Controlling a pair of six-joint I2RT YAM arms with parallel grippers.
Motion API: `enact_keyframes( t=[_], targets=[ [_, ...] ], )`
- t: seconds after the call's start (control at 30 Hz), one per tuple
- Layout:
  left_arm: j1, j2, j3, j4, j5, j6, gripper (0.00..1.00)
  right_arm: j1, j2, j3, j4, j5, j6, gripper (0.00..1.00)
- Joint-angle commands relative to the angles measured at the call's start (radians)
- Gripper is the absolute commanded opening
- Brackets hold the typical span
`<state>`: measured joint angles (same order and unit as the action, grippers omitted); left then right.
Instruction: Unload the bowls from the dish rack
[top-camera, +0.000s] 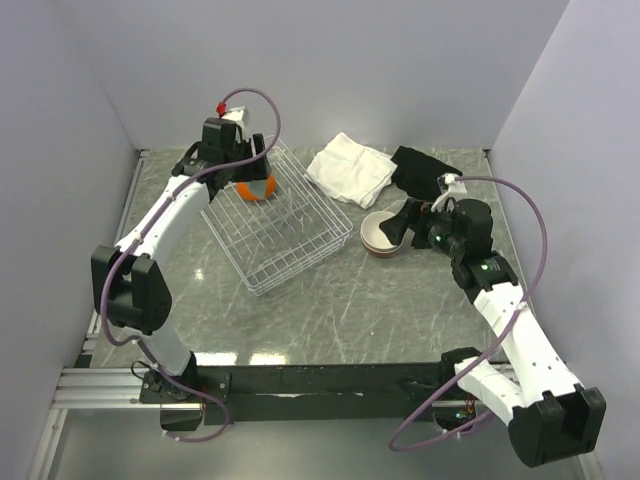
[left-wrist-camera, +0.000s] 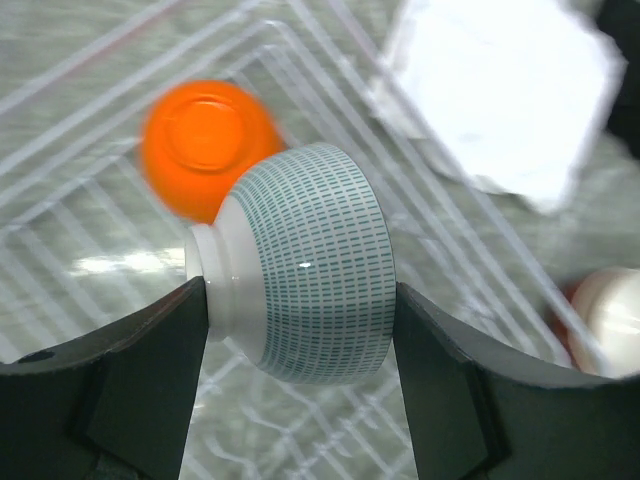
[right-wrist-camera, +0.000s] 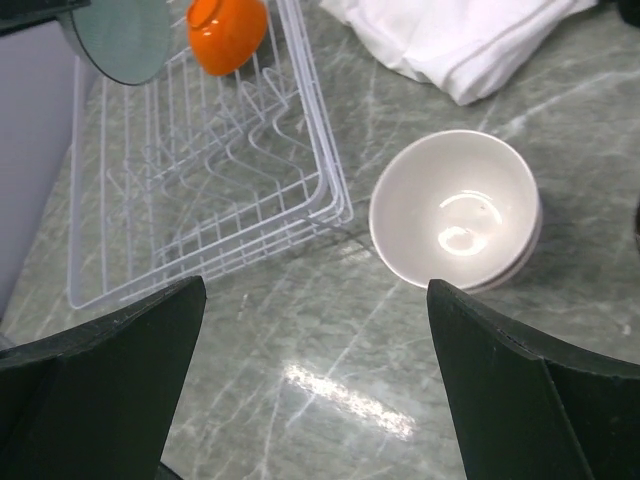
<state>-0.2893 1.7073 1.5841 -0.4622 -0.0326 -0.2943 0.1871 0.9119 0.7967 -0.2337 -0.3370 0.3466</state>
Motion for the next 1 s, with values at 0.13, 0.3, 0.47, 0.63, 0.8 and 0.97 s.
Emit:
enact_keyframes(
  t=[0.13, 0.3, 0.47, 0.63, 0.8, 0.97],
  targets=[
    [-0.004, -0.17, -0.159, 0.342, 0.426, -0.278, 0.01, 0.003, 0.071, 0.076, 0.117, -0.14, 0.112, 1.0],
    [-0.007, -0.201, -0.283, 0.573, 0.6, -0.457, 0.01, 0.008, 0.116, 0.075, 0.177, -0.201, 0.184, 0.99],
    [-0.034, -0.225, -0.397, 0.743, 0.683, -0.574, 0.01, 0.018, 0.159, 0.072, 0.232, -0.238, 0.25, 0.97],
    [-0.089, -0.227, -0.45, 0.842, 0.698, -0.64, 0.01, 0.037, 0.215, 0.064, 0.293, -0.258, 0.325, 0.93],
    [-0.135, -0.221, -0.49, 0.938, 0.708, -0.698, 0.01, 0.049, 0.28, 0.055, 0.37, -0.286, 0.397, 0.86],
    [-0.178, -0.209, -0.5, 0.962, 0.698, -0.704, 0.01, 0.063, 0.335, 0.073, 0.413, -0.303, 0.436, 0.79]
  ],
)
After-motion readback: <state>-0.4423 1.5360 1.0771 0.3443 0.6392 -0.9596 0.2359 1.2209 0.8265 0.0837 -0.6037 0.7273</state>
